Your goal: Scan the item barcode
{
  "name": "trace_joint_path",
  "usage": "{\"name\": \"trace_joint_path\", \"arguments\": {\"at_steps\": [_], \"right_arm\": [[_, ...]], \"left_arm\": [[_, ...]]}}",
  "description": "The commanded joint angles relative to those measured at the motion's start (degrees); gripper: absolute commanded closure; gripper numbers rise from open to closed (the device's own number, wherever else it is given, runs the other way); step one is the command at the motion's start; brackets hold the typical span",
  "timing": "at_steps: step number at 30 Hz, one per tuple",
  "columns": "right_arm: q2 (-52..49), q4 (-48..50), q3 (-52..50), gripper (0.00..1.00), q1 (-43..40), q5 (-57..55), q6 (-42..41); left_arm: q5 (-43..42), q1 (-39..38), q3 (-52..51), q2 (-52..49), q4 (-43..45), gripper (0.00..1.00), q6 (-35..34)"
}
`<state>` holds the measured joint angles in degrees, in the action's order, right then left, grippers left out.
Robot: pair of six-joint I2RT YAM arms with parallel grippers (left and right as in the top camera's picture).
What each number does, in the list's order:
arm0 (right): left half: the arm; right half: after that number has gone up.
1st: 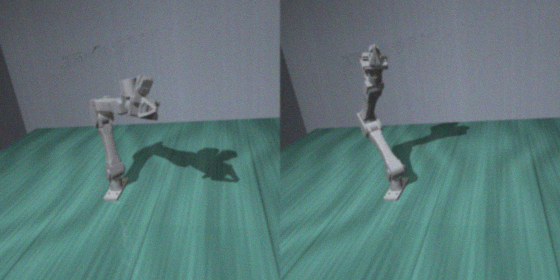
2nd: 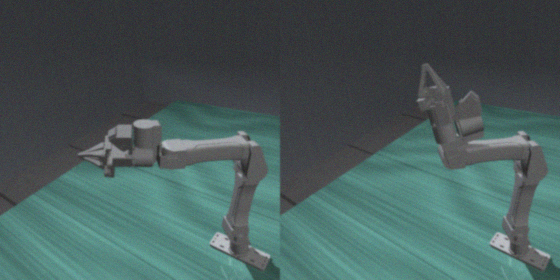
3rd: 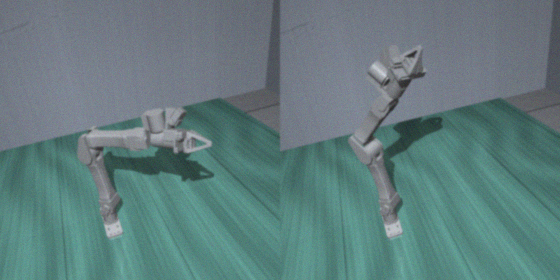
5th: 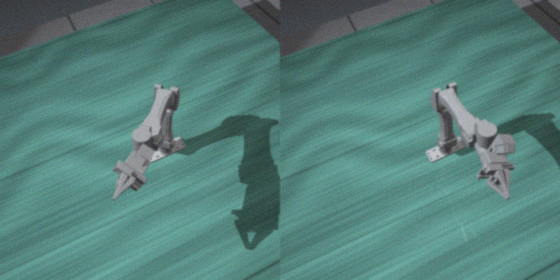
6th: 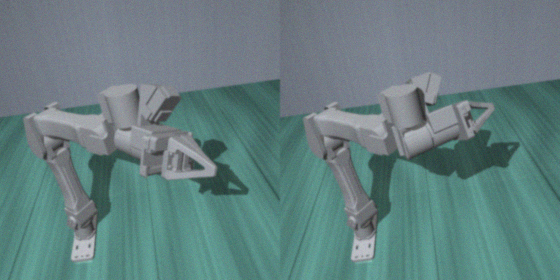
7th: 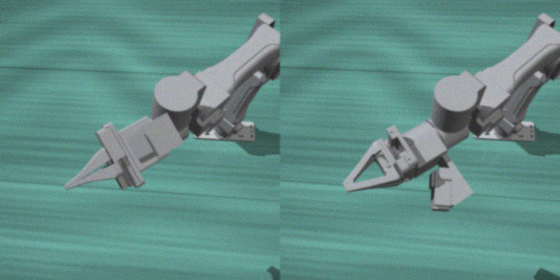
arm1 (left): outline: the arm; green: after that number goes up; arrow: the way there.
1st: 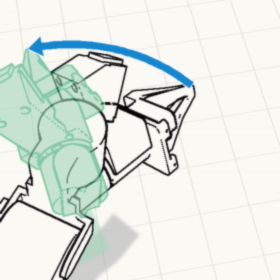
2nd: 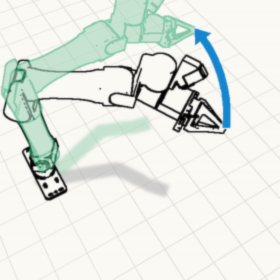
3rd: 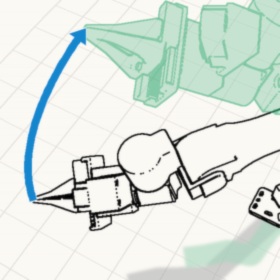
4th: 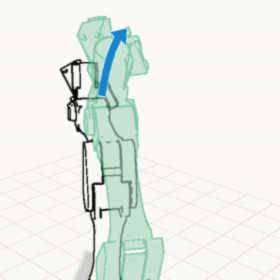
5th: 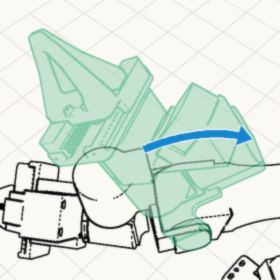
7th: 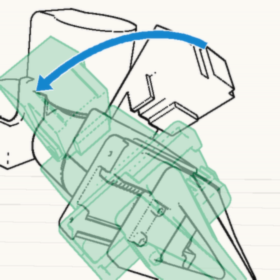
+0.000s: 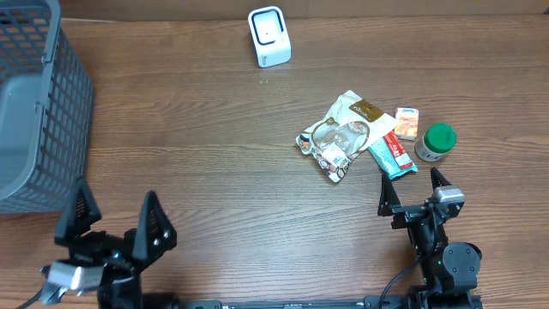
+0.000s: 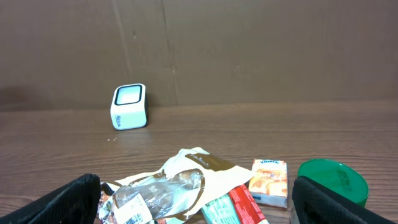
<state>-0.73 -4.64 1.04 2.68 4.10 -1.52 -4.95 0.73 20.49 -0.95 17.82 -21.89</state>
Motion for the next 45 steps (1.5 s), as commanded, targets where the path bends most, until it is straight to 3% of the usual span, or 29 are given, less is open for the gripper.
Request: {"name": "trace_joint_path", "arguments": {"at_steps": [1,11,17,27,31,45], "right_arm": [[0.6,0.2,-0.6,0.00,0.2,-0.1,-0.4],[0.6,0.2,-0.6,0.00,0.2,-0.1,-0.4],[0.6,0.2,-0.6,0.00,0.2,-0.1,-0.4],[0.6,0.2,-0.6,0.00,0.2,-0.1,-0.4],[0.6,0.2,-0.6,0.00,0.2,-0.1,-0.4],[0.6,0.2,-0.6,0.00,0.2,-0.1,-0.4]], "left_arm": [[-1.0,-0.5,-4.5,0.7,0.9,0.00,2.0],[1.0,-0.5,-15.8,0.7,0.8,0.00,2.3],[0.9,-0.5,-20.3,0.7,-1.8,0.00,6.8],[0.9,-0.5,-20.2,0.8,-22.0,0.00,18.5],[1.1,-0.5,-20.2,0.8,-22.1,0.00,21.4],[1.1,-0.4,-20.2,0.7,-22.1,0.00,21.5]]}}
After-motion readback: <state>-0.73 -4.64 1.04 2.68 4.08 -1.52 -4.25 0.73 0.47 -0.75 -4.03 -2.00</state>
